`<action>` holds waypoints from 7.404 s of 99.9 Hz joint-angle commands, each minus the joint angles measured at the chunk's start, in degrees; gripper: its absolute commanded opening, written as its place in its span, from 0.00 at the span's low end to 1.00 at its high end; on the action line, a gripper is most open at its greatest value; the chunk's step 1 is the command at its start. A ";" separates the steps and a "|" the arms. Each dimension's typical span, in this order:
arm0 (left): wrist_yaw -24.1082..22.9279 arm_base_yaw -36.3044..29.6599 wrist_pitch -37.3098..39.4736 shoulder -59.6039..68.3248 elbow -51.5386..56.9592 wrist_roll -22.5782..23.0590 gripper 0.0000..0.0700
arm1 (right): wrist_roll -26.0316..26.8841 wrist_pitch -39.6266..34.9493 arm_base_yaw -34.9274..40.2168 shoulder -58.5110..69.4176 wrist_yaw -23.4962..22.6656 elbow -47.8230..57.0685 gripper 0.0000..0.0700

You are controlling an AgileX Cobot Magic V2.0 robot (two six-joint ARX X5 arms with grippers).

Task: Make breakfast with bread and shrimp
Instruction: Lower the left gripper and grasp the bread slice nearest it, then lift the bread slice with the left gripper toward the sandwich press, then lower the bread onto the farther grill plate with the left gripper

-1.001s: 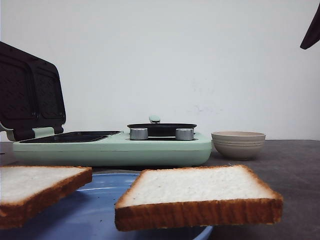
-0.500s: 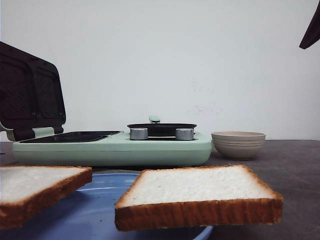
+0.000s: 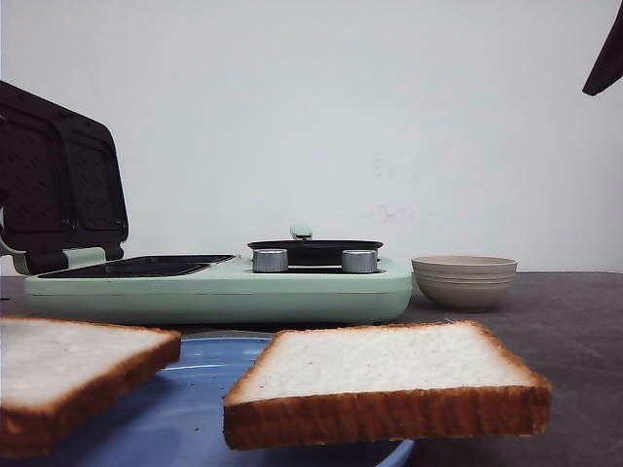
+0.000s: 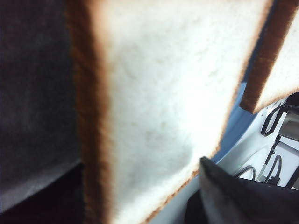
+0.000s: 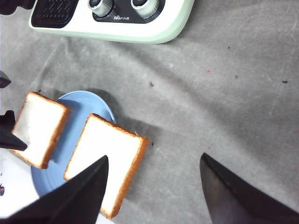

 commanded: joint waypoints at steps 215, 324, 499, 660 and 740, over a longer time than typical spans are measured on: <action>-20.94 -0.22 23.96 -28.26 8.50 -1.97 0.00 | -0.28 -1.29 0.13 0.39 -0.07 0.66 0.55; -49.51 -8.13 44.72 -3.89 21.92 29.09 0.00 | -0.72 -1.40 0.13 0.39 0.00 0.66 0.55; -66.25 -12.90 61.64 25.57 33.00 59.23 0.00 | -3.69 -0.94 0.13 0.39 0.04 0.66 0.55; -65.33 -13.03 62.12 29.33 36.61 60.72 0.93 | -3.93 -0.46 0.13 0.39 0.07 0.66 0.55; -65.33 -15.98 61.02 28.39 36.63 58.95 1.00 | -3.93 -0.07 0.13 0.39 0.24 0.66 0.55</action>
